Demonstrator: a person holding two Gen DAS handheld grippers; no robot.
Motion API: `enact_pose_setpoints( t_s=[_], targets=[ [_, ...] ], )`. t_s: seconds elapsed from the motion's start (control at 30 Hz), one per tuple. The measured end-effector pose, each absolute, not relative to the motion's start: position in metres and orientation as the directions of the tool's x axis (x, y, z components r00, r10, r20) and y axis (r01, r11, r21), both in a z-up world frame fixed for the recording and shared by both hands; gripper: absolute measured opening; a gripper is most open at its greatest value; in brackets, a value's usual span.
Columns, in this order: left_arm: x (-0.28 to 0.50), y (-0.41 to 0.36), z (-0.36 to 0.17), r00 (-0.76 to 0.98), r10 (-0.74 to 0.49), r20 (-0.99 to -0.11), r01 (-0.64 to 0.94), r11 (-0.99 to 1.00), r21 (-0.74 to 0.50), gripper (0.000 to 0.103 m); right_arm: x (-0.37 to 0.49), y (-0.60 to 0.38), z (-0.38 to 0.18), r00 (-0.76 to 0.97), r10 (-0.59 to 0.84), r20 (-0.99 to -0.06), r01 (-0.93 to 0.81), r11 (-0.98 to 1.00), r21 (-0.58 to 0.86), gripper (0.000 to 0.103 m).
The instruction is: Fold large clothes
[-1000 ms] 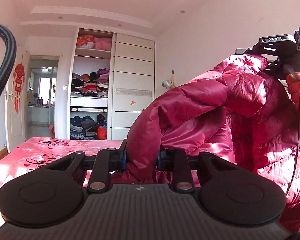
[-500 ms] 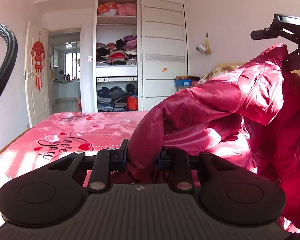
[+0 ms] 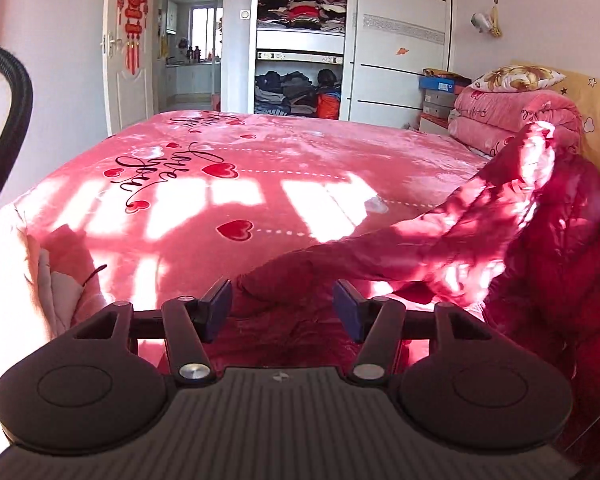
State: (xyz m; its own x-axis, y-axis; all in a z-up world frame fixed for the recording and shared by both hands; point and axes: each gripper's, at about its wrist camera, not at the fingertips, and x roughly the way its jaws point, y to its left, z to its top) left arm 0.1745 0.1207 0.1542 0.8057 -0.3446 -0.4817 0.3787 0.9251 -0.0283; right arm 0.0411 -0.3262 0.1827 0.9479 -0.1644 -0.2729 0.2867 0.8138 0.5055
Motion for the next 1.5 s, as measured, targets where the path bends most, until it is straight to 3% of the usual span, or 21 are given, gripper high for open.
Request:
enact_pose_setpoints(
  t_s=[0.17,0.37,0.57,0.8,1.07,1.23,1.4,1.5],
  targets=[
    [0.124,0.152,0.150,0.815,-0.358,-0.456,0.388,0.921,-0.029,0.078,-0.018,-0.320,0.173,0.946,-0.096,-0.308,0.260,0.792,0.552,0.100],
    [0.068,0.182,0.158,0.802,-0.377,-0.463,0.399,0.915,-0.053,0.084,-0.077,-0.254,0.150,0.917,0.011,-0.399,0.211,0.835,0.509,0.100],
    [0.008,0.213,0.185,0.800,-0.385,-0.460,0.426,0.904,-0.015,0.086,-0.129,-0.183,0.148,0.904,0.059,-0.423,0.107,0.927,0.359,0.100],
    [-0.058,0.276,0.244,0.823,-0.355,-0.444,0.407,0.913,0.024,0.089,-0.215,-0.174,0.172,0.917,0.010,-0.398,0.123,0.944,0.307,0.100],
    [-0.114,0.313,0.297,0.822,-0.415,-0.389,0.448,0.894,-0.006,0.097,-0.316,-0.182,0.251,0.934,-0.236,-0.267,0.285,0.945,0.159,0.103],
    [-0.115,0.306,0.279,0.804,-0.474,-0.360,0.483,0.873,-0.071,0.098,-0.314,-0.183,0.241,0.929,-0.257,-0.266,0.303,0.942,0.147,0.103],
    [-0.105,0.263,0.223,0.768,-0.521,-0.373,0.522,0.846,-0.107,0.097,-0.259,-0.161,0.177,0.924,-0.164,-0.346,0.236,0.955,0.177,0.102],
    [-0.096,0.237,0.190,0.731,-0.541,-0.417,0.536,0.833,-0.141,0.093,-0.218,-0.140,0.138,0.908,-0.038,-0.418,0.142,0.965,0.220,0.094]
  ],
)
